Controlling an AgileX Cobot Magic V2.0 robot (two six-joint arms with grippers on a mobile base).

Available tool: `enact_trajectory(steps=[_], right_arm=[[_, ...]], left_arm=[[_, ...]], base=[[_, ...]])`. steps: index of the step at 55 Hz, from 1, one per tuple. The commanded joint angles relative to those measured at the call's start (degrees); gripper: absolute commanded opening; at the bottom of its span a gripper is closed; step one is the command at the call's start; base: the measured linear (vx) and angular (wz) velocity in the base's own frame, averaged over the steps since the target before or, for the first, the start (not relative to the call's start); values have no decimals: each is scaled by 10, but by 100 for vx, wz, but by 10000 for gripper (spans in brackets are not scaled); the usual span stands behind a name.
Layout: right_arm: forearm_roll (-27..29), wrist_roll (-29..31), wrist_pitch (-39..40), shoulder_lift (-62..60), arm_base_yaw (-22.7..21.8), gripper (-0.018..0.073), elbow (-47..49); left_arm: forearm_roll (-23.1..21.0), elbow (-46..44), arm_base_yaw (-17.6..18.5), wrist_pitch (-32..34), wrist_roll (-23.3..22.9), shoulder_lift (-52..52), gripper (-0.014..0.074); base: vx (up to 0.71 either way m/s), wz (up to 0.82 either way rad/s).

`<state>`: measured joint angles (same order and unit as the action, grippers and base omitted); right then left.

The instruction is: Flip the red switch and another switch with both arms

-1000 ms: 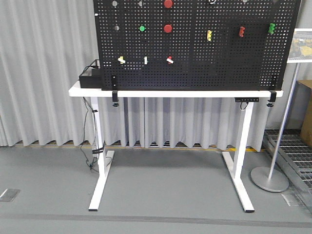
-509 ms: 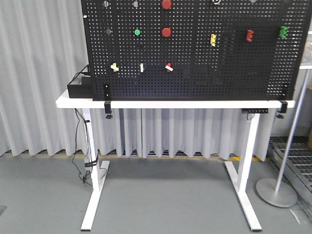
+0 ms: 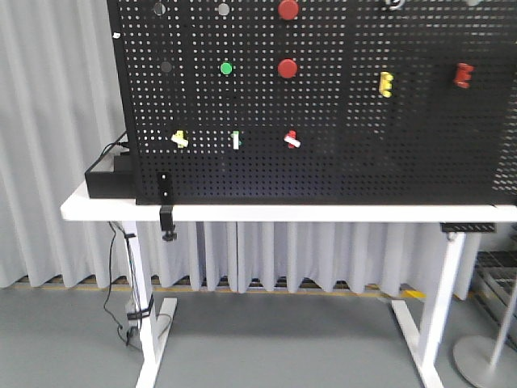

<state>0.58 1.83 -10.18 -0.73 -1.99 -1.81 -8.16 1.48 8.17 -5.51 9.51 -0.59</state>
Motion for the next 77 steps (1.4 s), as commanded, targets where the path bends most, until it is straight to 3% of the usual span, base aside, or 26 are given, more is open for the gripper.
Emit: enact_trajectory(steps=[1,45,77], right_arm=[[-6,1,47,-5,-4,-6,-3],[-6,1,49,-5,-4,-6,-3],[-6,1,47,-5,-4,-6,-3]], left_arm=[[-5,11,-1,50,-6,-10,3],[-5,11,-1,50,-6,-10,3],[-5,11,-1,50,-6,-10,3]], base=[[47,7],[46,4],[24,-2]])
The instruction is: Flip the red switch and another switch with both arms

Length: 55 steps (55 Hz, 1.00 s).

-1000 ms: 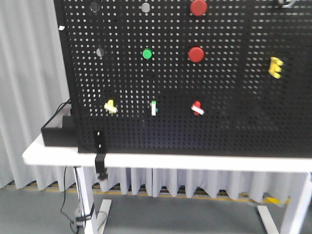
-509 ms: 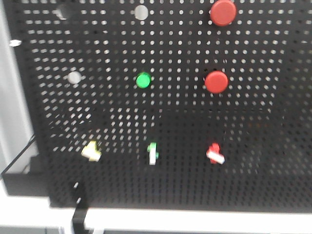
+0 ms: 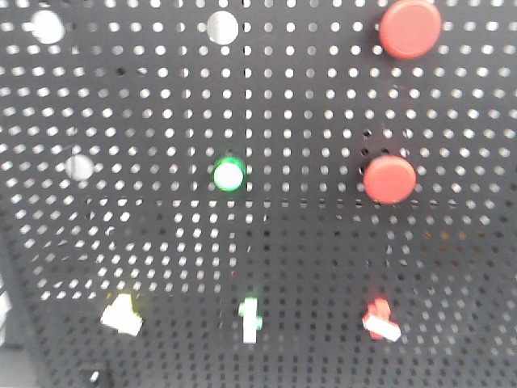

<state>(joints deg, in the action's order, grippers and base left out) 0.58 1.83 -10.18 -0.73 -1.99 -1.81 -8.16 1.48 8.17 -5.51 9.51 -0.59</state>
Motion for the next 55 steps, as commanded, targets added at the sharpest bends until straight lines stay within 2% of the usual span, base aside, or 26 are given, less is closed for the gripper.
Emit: enact_trajectory(steps=[1,36,43,49,55], right_arm=[[-6,1,47,-5,-4,-6,-3],[-6,1,51,-5,-4,-6,-3],[-6,1,111,-5,-4,-6,-3],[-6,1,192,-5,-4,-6,3],[-6,-9,194,-5,-4,-6,53]], left_arm=[[-5,11,-1,50,-6,-10,3],[-5,11,-1,50,-6,-10,3],[-5,11,-1,52,-7,-10,3],[-5,9,-1,111,-8,-10,3],[-25,-2,-1,184,-51,-10,3]], base=[[9,-2],[2,-1],[0,0],[0,0],[0,0]])
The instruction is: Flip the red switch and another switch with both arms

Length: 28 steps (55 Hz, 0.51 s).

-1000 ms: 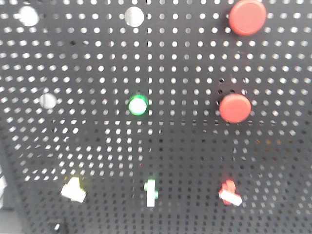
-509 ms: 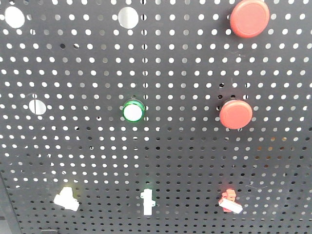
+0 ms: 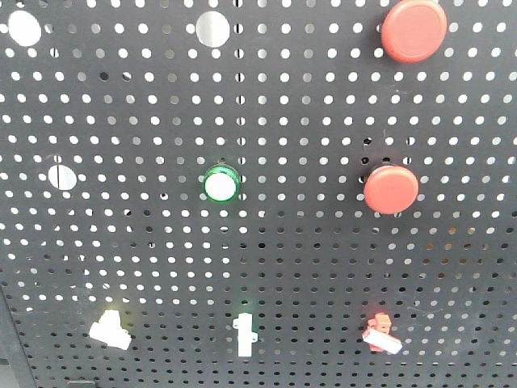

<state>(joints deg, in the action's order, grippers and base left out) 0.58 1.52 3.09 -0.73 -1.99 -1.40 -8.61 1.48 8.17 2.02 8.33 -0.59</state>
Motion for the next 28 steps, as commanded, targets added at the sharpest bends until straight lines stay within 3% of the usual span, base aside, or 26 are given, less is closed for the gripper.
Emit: enact_trajectory(steps=[1,5,9,19,28], right_arm=[[-6,-7,55,-5,-4,-6,60],[-12,-7,10,-4,-4,-6,126],[-19,2,-31,13,-4,-6,191],[-24,34,-106,130,-4,-6,349],[36,33,-150,227,-4,-6,422]], left_arm=[[-28,-8,-1,118,-54,-10,3],[-42,-47,-1,107,-90,-8,3],[-39,-97,0,88,-87,9,3],[29,-271,0,23,-68,154,3],[29,-407,1,-52,-73,313,3]], base=[[0,0],[0,0],[0,0],[0,0],[0,0]])
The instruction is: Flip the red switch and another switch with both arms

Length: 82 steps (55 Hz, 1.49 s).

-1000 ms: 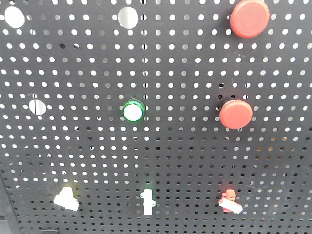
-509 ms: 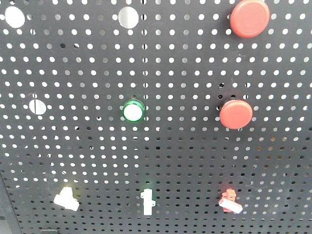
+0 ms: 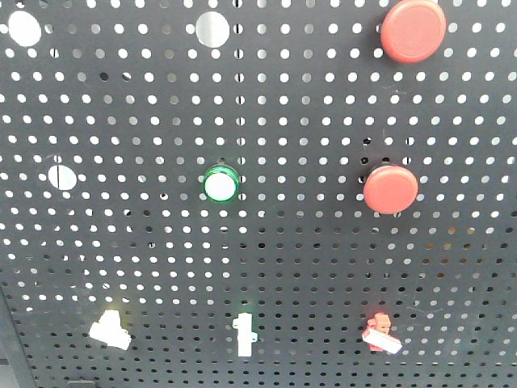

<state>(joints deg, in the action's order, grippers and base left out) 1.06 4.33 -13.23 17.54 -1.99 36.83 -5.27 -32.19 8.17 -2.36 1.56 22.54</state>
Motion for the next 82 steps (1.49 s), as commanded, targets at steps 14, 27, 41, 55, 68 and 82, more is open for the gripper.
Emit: enact_trajectory(steps=[14,27,41,55,68,82], right_arm=[[158,5,-16,88,-4,-6,44],[185,6,-42,89,-4,-6,44],[185,6,-50,89,-4,-6,44],[183,6,-67,89,-4,-6,44],[183,6,-67,89,-4,-6,44],[183,7,-68,89,-4,-6,44]], left_arm=[[-97,-140,6,-91,27,157,3],[-338,-120,106,-111,308,172,3],[-494,-95,144,-54,479,221,3],[-449,-95,144,-96,471,283,3],[-443,-95,144,-76,469,313,3],[-439,-35,144,-18,458,313,3]], base=[[0,0],[0,0],[0,0],[0,0],[0,0],[0,0]])
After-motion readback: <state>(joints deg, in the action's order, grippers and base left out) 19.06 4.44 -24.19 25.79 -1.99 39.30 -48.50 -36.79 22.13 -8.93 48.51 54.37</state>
